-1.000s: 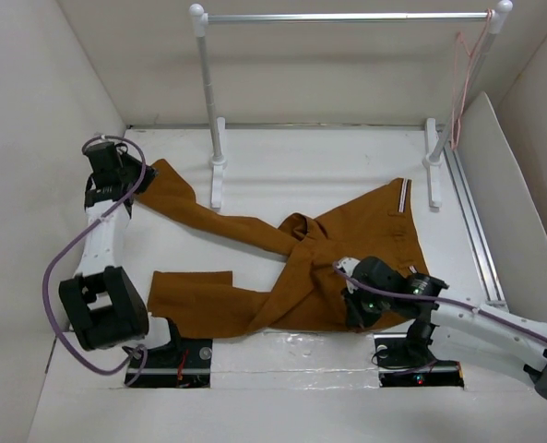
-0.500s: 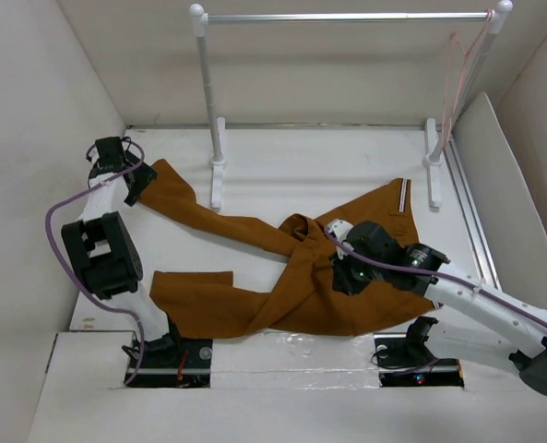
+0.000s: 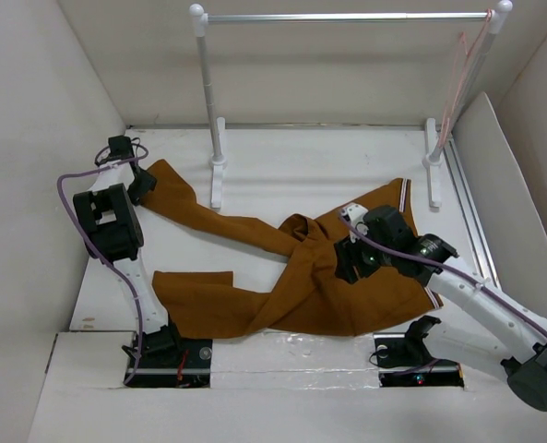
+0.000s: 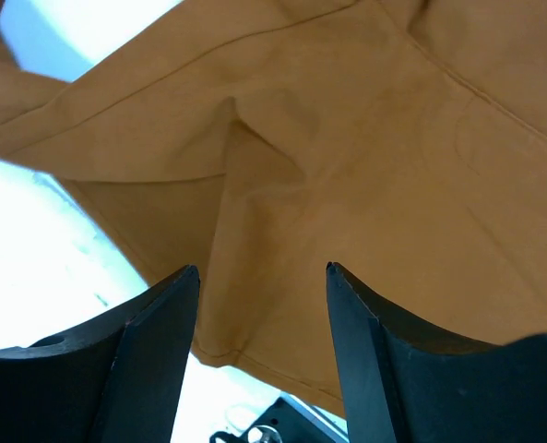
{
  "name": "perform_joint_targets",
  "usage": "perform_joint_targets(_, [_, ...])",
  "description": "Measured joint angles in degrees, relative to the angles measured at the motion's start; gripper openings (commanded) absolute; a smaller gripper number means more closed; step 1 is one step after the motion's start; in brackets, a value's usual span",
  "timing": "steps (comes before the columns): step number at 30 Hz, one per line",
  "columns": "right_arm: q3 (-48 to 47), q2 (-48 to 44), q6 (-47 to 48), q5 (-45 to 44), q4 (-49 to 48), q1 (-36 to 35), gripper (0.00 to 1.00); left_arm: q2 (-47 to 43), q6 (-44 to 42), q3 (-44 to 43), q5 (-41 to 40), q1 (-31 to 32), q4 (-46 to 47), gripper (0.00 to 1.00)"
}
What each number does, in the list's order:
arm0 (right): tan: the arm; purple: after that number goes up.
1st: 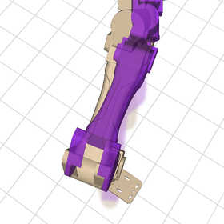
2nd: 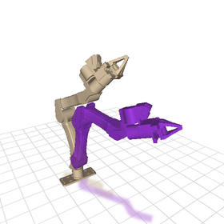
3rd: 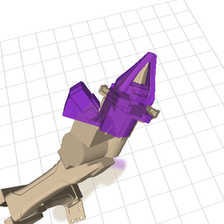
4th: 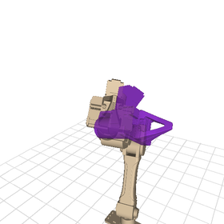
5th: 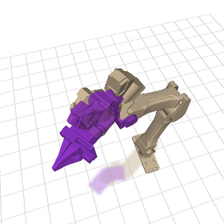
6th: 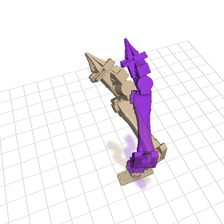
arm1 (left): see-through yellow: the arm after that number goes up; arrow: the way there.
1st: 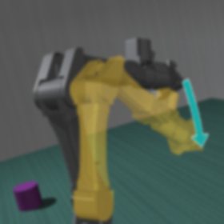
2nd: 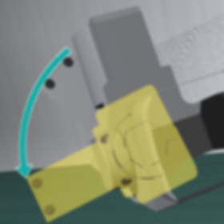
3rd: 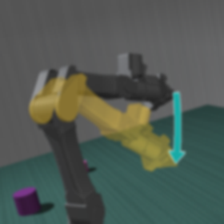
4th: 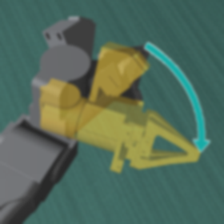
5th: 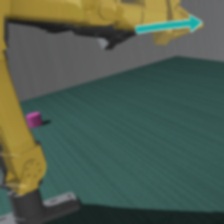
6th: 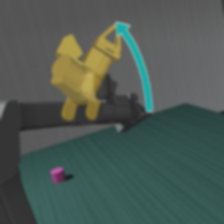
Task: Place the trousers on the hanger
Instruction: Flatten out the trousers at the center of the board.
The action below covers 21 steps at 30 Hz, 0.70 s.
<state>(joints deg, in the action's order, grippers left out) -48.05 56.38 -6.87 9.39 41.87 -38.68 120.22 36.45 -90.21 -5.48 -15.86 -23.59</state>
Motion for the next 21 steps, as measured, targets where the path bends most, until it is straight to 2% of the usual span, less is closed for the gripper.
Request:
perform_joint_targets(1, [-0.02,-0.04,0.83,0.44,0.13,1.27,0.63,0.0,0.0,0.0,-0.24,0.0,-0.13,0.29])
perform_joint_targets(2, [-0.07,-0.04,1.55,1.29,0.15,2.6,0.63,0.07,0.17,0.0,-0.44,0.0,-0.37,0.17])
perform_joint_targets(3, [-0.24,-0.02,2.23,1.73,0.2,3.93,0.63,0.31,0.15,0.0,-0.39,0.0,-0.74,0.05])
perform_joint_targets(4, [-0.39,0.0,2.84,1.79,0.13,5.27,0.63,0.42,0.04,0.0,-0.35,-0.02,-1.01,0.0])
perform_joint_targets(11, [-1.97,0.92,6.54,3.74,0.11,9.9,0.64,-0.39,-0.5,-0.09,-0.55,0.28,-1.86,0.0])
perform_joint_targets(15, [-2.14,1.14,7.32,4.79,-0.02,10.54,0.64,-7.67,-1.31,5.05,-2.38,0.0,-0.35,0.0])
perform_joint_targets(17, [-2.14,1.18,7.56,5.73,-0.37,10.84,0.64,-13.18,-2.16,8.9,-2.56,-0.68,0.85,0.33])
perform_joint_targets(19, [-2.14,1.6,7.8,6.69,-0.9,10.99,0.64,-16.74,-2.8,9.9,-2.29,-1.68,1.22,0.57])
perform_joint_targets(21, [-2.14,2.6,8.24,7.58,-1.49,11.17,0.64,-16.44,-3.32,7.89,-1.86,-2.58,1.27,0.61])
